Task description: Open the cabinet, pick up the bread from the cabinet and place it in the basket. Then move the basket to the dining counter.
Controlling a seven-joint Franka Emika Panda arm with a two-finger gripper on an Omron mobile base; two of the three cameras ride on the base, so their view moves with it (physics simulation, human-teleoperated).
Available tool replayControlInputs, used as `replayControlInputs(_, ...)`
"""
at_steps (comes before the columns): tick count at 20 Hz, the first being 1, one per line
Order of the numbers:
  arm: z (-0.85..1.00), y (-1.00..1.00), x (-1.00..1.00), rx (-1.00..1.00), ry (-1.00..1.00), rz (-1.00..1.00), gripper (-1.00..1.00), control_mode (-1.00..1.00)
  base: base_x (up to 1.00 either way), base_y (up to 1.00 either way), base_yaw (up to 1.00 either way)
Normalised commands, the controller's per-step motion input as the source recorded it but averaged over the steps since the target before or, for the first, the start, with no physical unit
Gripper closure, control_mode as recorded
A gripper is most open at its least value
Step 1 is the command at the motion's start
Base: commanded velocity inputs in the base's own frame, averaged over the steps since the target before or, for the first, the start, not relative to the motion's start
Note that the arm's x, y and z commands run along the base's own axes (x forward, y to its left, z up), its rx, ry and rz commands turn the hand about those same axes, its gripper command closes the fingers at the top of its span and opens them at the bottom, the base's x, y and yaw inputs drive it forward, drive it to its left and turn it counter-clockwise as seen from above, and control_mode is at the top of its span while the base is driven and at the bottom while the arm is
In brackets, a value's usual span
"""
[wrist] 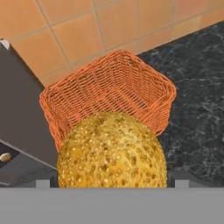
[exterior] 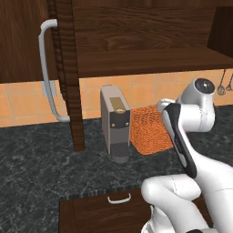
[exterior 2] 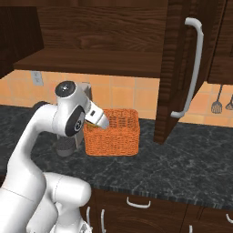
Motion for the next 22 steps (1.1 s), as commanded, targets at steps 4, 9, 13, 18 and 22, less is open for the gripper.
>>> replayControlInputs(4,-0.44,-0.15,0.44,0.1,0.0,0.06,1.0,-1.0,0.0,0.0,0.0)
replayControlInputs(9,-0.23,0.0,0.72,0.07,0.0,0.06,1.0,-1.0,0.0,0.0,0.0)
replayControlInputs(13,-0.27,0.0,0.86,0.03,0.02,0.04,1.0,-1.0,0.0,0.0,0.0)
replayControlInputs(18,-0.53,0.0,0.64,0.0,0.03,0.04,1.0,-1.0,0.0,0.0,0.0)
replayControlInputs(22,-0.45,0.0,0.63,0.01,0.01,0.05,1.0,-1.0,0.0,0.0,0.0)
